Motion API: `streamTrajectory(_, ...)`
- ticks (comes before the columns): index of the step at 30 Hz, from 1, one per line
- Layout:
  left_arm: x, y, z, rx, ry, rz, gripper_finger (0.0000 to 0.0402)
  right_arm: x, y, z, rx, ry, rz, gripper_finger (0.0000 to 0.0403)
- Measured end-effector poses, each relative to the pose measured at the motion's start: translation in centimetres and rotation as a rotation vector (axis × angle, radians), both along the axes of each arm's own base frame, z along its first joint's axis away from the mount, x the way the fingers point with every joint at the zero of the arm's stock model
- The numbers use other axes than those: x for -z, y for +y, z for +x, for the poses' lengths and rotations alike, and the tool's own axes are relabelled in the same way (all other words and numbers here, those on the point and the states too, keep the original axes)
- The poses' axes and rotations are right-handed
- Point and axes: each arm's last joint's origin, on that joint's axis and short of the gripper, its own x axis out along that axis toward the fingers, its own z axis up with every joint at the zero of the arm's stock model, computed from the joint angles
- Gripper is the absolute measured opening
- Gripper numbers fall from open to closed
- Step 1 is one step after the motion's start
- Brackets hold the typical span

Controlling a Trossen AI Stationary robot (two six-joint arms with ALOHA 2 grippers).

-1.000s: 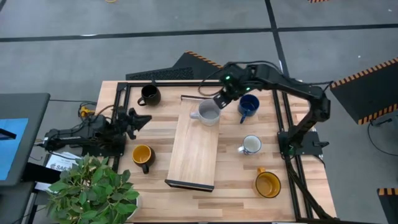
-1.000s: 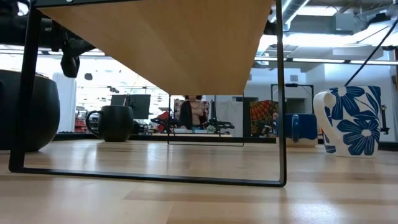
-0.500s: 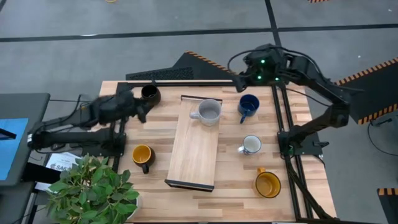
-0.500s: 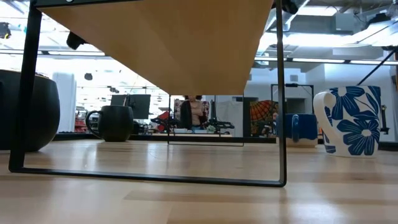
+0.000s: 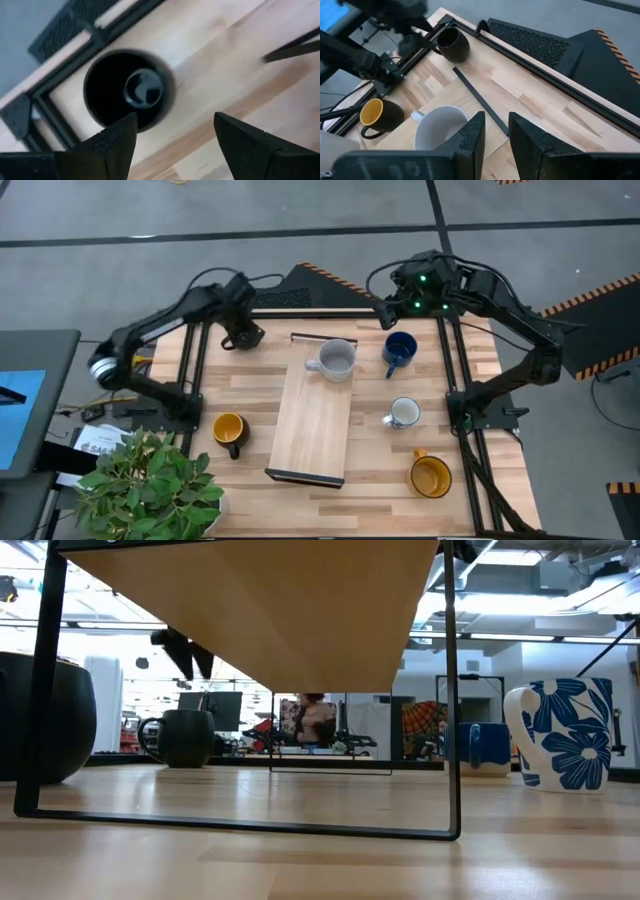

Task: Place coffee mugs
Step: Put the black mug on the shelf

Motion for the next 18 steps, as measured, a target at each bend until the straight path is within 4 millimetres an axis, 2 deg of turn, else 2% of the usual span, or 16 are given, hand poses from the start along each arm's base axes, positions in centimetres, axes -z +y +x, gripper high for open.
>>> streamTrajectory(5,2.6,2.2,0.7,-0.007,0.086,-0.078,0.0249,0.0,0.0,0.1,0.0,-0.004,-0.002,0.0113)
streamTrajectory(10,4.9,3.8,1.3,-0.004,0.099,-0.134,0.0249,0.0,0.0,0.1,-0.001,-0.004,-0.002,0.0113)
streamTrajectory(18,7.9,5.2,2.0,0.003,0.16,-0.195,0.0249,0.0,0.0,0.1,-0.001,-0.006,-0.003,0.0113)
